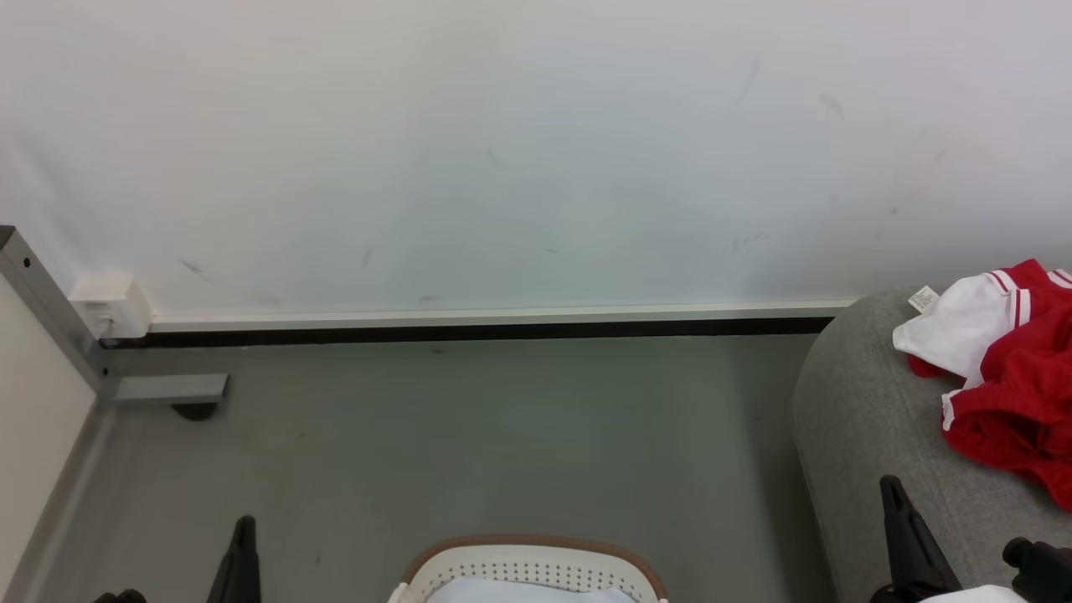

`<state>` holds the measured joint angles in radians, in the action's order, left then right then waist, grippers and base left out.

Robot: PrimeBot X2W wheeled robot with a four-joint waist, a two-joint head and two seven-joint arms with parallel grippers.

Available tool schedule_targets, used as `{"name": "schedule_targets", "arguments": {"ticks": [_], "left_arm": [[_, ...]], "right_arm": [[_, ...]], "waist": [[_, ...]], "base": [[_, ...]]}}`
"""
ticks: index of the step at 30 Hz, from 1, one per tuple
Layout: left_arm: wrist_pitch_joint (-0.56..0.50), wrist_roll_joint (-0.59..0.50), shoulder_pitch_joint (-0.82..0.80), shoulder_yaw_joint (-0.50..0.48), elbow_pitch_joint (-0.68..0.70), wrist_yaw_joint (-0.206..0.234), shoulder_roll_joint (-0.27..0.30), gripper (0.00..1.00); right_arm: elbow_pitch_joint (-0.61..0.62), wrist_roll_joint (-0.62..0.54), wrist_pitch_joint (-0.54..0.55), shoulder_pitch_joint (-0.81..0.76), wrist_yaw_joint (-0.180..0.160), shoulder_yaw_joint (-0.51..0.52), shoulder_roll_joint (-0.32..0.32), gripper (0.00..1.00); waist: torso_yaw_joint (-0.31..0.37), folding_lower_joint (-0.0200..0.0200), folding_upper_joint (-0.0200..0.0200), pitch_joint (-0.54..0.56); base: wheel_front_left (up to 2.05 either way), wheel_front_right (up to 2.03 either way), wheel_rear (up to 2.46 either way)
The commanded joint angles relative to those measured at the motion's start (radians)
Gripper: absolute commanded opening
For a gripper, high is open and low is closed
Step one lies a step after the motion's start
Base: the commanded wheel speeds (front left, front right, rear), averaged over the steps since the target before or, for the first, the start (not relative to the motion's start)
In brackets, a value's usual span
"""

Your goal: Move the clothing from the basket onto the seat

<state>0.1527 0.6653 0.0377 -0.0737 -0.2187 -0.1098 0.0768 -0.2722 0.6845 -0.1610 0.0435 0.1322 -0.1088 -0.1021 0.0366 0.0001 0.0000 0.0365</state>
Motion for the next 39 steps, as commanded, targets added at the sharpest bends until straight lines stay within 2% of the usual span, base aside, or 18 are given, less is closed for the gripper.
{"name": "schedule_targets", "arguments": {"ticks": [1, 19, 39], "left_arm": [[-0.009, 0.045, -0.030, -0.007, 0.010, -0.006, 0.004, 0.00], [-0.075, 0.278, -0.062, -0.015, 0.002, -0.010, -0.004, 0.00], [-0.134, 0.479, -0.089, -0.024, -0.007, -0.014, -0.010, 0.00]], "right_arm": [[0.016, 0.040, 0.009, 0.031, -0.001, 0.013, -0.005, 0.00], [0.021, 0.272, 0.072, 0.042, -0.001, 0.062, 0.006, 0.00], [0.024, 0.475, 0.130, 0.051, -0.001, 0.106, 0.016, 0.00]], "waist": [[-0.001, 0.0000, 0.0000, -0.001], [-0.007, 0.0000, 0.0000, -0.008], [-0.014, 0.0000, 0.0000, -0.015]], "base": [[0.00, 0.00, 0.00], [0.00, 0.00, 0.00], [0.00, 0.00, 0.00]]}}
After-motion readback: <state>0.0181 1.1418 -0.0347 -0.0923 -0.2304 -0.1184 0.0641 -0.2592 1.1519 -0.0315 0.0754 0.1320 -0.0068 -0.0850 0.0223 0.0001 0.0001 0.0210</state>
